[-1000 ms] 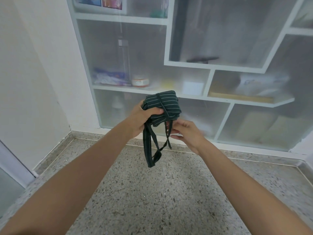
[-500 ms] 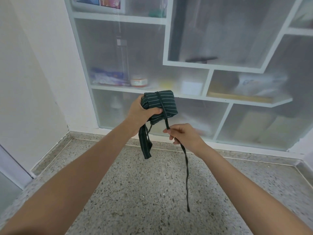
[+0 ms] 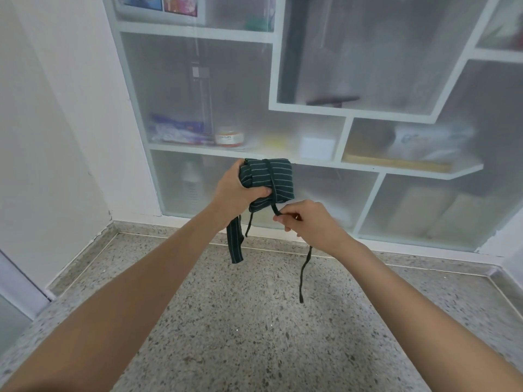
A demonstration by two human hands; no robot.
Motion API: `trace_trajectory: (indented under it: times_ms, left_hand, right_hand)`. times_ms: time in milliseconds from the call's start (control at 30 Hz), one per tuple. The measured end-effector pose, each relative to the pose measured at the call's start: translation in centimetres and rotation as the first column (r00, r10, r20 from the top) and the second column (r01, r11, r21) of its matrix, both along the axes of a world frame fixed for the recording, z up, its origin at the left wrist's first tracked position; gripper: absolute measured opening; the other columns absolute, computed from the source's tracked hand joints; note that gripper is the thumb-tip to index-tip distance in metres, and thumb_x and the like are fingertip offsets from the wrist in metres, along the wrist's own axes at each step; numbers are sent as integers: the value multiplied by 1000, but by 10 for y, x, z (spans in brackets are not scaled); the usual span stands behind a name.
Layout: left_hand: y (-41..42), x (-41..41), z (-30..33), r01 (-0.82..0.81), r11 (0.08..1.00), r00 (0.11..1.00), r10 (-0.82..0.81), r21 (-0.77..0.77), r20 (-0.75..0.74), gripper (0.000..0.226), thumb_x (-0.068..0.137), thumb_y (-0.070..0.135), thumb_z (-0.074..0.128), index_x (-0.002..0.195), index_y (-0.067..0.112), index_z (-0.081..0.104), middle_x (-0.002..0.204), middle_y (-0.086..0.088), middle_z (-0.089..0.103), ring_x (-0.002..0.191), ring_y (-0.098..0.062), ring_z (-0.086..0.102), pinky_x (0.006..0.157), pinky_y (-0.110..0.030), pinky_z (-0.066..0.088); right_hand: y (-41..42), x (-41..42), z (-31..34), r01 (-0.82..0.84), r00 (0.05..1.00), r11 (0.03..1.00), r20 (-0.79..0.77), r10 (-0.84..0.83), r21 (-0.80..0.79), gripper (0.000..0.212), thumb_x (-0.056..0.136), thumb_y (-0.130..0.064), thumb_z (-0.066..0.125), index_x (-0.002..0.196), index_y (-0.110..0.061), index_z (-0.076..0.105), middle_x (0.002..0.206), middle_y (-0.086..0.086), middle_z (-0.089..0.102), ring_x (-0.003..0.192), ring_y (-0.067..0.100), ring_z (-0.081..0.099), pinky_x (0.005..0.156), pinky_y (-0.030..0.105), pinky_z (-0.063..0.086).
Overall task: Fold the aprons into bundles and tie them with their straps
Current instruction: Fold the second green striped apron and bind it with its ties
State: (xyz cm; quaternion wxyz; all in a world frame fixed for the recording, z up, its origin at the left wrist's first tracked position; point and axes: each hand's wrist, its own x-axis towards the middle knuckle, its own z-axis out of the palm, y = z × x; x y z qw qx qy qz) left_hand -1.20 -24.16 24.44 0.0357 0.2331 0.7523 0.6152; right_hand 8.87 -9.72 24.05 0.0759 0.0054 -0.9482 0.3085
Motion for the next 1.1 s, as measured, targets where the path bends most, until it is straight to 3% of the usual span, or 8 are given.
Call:
trace_trajectory:
  times_ms: [200,300,467,600,700,833,967,1100]
  left_hand:
    - [1,2,-4,184,936,972,-219,-299,-85,58,64,7,81,115,12,53,100,1,67,90,-16,64,84,-32,53]
    - [-3,7,-1,311,916,949,-314,-254,30,52,67,1,78,112,13,55,95,0,67,86,-16,65,76,-25,53]
    - [-12,15,9,503,855,854,-469,-125,227,40,76,-10,65,106,14,55,93,-2,67,85,-12,66,76,-20,54]
    - [-14,15,10,597,802,752,-563,7,342,39,79,-11,61,109,13,54,100,-6,67,95,-21,65,84,-28,54]
    - [-13,16,7,588,799,711,-584,124,391,40,72,-2,65,109,11,57,102,-7,68,96,-23,66,83,-31,54]
    - [-10,16,4,501,821,703,-571,274,425,40,71,5,63,110,10,58,105,-8,68,100,-24,64,93,-35,52]
    - [-9,15,7,385,825,699,-553,413,454,34,74,6,66,108,8,60,102,-10,69,93,-22,67,84,-29,56]
    - [-6,16,6,261,851,701,-491,455,517,39,69,11,64,108,6,61,103,-12,69,88,-20,69,83,-29,57]
  right_hand:
    - [6,-5,34,-90,995,986,-40,96,142,5,82,-19,71,86,-20,72,83,-9,67,69,-8,53,62,2,38]
    - [10,-6,50,-173,985,977,12,173,126,9,78,-18,75,79,-26,72,76,-17,66,67,-9,56,63,2,39]
    - [21,-6,62,-209,977,953,-93,193,-218,5,76,-10,75,79,-12,72,72,-6,69,67,1,62,67,11,48]
    - [26,-10,52,-161,986,835,-127,109,-527,7,77,-5,70,79,-12,70,71,-5,70,68,6,64,67,16,51]
    - [30,-13,32,-51,998,691,-61,9,-721,10,83,-3,62,82,-12,68,74,-3,71,69,10,64,66,22,52]
    - [28,-9,5,87,996,522,82,-32,-849,21,91,5,48,83,-6,65,79,6,68,76,19,62,75,34,55]
    - [14,-4,-8,153,988,495,139,-67,-855,26,94,0,48,79,-13,64,79,0,71,64,10,62,48,17,45]
    - [5,-2,-8,146,988,479,147,-35,-865,18,94,-8,52,84,-16,64,90,3,74,77,16,72,36,13,28]
